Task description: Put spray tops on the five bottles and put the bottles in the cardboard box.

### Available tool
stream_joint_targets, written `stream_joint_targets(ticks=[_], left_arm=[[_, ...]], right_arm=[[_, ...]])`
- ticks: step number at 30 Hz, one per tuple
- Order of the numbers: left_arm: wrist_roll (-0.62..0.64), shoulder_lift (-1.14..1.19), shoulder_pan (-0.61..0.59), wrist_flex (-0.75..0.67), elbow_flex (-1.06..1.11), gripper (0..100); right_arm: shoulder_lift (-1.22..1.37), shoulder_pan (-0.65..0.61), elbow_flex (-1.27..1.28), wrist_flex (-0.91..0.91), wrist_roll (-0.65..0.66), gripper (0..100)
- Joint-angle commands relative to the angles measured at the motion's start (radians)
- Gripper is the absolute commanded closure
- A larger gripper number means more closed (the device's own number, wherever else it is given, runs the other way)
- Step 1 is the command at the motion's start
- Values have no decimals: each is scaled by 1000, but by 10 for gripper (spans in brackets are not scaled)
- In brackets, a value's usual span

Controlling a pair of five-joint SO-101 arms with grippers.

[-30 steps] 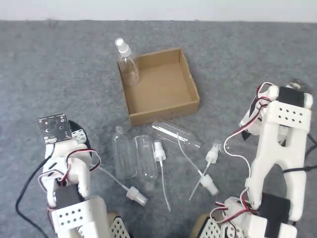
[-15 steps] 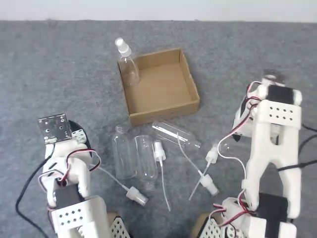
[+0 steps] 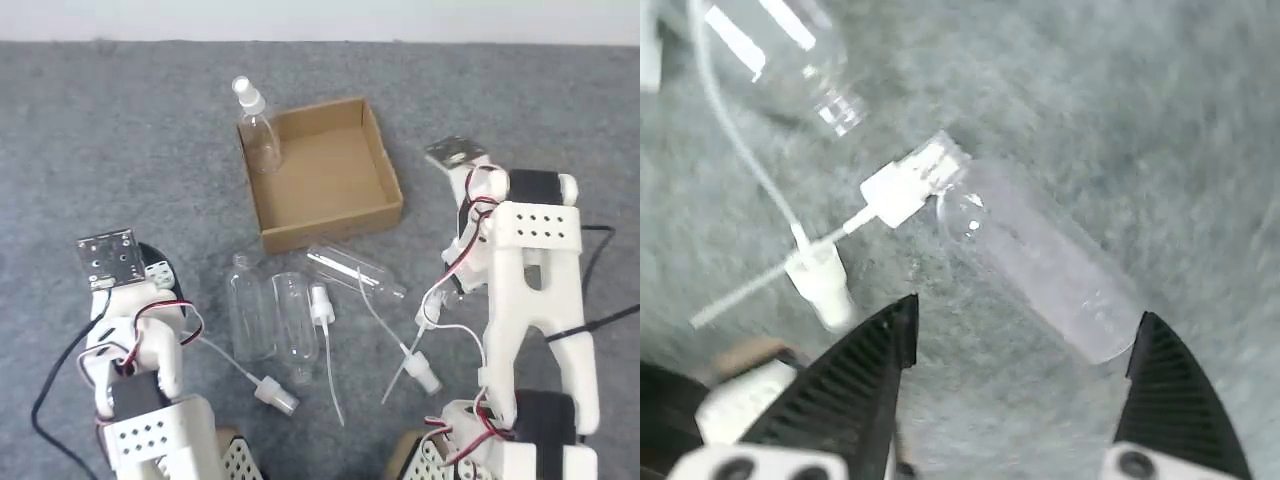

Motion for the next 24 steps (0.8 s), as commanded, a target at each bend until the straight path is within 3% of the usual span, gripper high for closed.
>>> stream_joint_targets(ticks=[1, 12, 24], left_arm=[[-11, -17, -3, -35, -16, 987], [-11, -17, 0, -35, -16, 987], [-11, -17, 0, -35, -16, 987]], right_arm=[[-47, -10, -58, 18, 192, 713], [-47, -31, 94, 5, 542, 713], [-47, -18, 242, -219, 671, 711]])
